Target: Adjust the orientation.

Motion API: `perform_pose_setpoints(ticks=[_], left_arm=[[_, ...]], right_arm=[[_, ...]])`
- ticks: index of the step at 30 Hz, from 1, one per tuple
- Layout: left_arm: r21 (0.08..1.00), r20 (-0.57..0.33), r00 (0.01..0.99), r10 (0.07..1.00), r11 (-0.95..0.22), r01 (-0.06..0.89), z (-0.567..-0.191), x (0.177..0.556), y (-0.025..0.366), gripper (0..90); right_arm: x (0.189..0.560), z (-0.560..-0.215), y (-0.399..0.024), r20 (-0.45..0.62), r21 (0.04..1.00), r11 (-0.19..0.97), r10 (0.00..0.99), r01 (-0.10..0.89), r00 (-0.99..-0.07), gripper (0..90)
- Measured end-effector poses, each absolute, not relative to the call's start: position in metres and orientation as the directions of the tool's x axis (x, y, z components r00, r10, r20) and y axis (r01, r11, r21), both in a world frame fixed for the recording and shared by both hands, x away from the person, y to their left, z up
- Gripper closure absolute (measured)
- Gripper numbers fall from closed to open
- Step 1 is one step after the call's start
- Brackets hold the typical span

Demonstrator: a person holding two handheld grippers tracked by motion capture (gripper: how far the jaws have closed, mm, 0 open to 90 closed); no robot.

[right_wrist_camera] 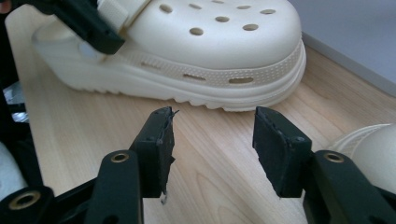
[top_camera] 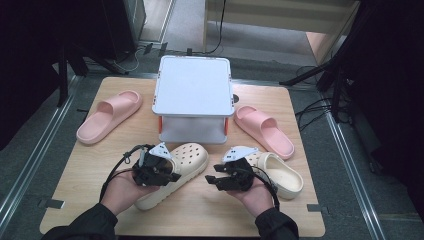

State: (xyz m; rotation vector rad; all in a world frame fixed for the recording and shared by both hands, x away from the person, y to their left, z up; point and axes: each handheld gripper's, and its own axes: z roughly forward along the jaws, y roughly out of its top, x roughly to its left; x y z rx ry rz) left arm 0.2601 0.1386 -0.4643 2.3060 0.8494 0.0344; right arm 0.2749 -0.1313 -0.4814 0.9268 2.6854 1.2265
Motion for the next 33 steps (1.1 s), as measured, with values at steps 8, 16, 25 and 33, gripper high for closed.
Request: perform_pose_setpoints(ticks=[8,16,25,33], left_arm=[[0.626,-0.236,0.790,0.565,-0.534,0.569,-0.453,0.257,0.154,58.1],[0.665,-0.207,0.789,0.578,-0.508,0.547,-0.441,0.258,0.187,59.1],[0.666,-0.240,0.739,0.630,-0.446,0.597,-0.453,0.267,0.214,57.3],[0.631,-0.250,0.706,0.663,-0.441,0.638,-0.471,0.275,0.231,53.6]], right_arm=[[0.274,-0.483,-0.131,0.207,0.714,0.474,0.559,0.515,-0.803,48.9],[0.273,-0.486,-0.121,0.213,0.725,0.452,0.569,0.519,-0.794,60.2],[0.274,-0.489,-0.109,0.225,0.719,0.455,0.562,0.525,-0.796,66.0],[0.274,-0.495,-0.099,0.235,0.691,0.486,0.550,0.536,-0.802,71.8]])
